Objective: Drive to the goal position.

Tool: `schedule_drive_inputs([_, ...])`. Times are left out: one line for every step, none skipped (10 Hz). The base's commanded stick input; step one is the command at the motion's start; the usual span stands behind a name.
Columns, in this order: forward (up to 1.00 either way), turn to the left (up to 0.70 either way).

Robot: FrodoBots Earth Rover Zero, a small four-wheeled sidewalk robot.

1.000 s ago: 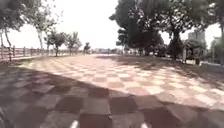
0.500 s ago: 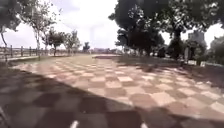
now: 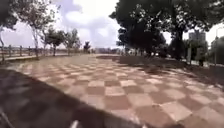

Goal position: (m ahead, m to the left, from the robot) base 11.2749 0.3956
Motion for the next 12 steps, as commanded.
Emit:
schedule_drive_inputs([0.7, 0.0])
schedule_drive_inputs([0.7, 0.0])
schedule_drive_inputs([0.7, 0.0])
schedule_drive_inputs([0.7, 0.0])
schedule_drive_inputs([0.7, 0.0])
schedule_drive_inputs([0.7, 0.0])
schedule_drive_inputs([0.7, 0.0])
schedule_drive_inputs([0.7, 0.0])
schedule_drive_inputs([0.7, 0.0])
schedule_drive_inputs([0.7, 0.0])
schedule_drive_inputs([0.7, 0.0])
schedule_drive_inputs([0.7, 0.0])
